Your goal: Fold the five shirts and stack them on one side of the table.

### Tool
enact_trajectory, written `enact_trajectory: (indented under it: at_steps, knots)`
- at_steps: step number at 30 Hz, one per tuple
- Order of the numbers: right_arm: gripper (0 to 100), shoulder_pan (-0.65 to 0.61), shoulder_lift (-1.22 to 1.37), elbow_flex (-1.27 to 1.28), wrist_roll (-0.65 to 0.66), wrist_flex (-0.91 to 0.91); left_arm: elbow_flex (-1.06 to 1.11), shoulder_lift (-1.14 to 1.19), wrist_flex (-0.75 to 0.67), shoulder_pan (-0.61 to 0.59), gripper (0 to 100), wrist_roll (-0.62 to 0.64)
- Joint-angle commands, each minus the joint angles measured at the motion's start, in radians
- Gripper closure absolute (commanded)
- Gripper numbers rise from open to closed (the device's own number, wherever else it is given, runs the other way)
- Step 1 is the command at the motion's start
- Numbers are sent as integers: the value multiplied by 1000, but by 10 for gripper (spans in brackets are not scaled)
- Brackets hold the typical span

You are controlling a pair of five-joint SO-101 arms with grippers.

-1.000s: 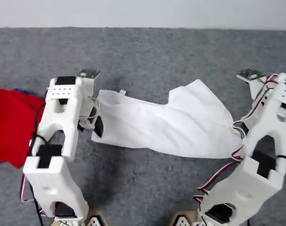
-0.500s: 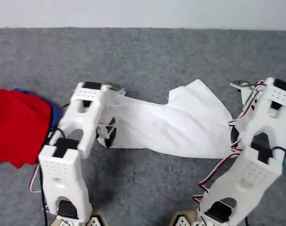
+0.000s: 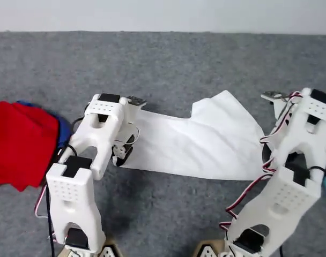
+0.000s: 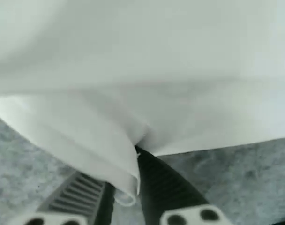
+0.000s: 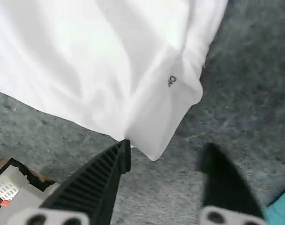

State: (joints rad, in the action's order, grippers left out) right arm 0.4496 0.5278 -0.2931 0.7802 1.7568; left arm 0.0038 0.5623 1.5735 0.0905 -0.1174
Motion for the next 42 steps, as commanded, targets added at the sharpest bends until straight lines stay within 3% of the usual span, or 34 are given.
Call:
enact_trajectory:
  at_steps: [1,6,14,18,27,36,42]
  knots:
    - [957,-28,-1,-38,-41,36,-2,0,29,-41,987,-5]
    - [858,-84,-10,44,-44,35,-2,0,37,-41,987,-5]
    - [868,-27,-1,126,-37,-31,-2,0,72,-43,987,-5]
    - [987,-31,-1,172,-12,-73,-2,0,68,-43,987,-2]
    - [990,-1,-12,186,2,-24,5,-17,184,-43,988,0]
    - [990,130,-113,229,186,39,125,-295,184,-40,988,-11]
    - [990,197,-257,336,302,39,374,-350,184,-43,988,-160]
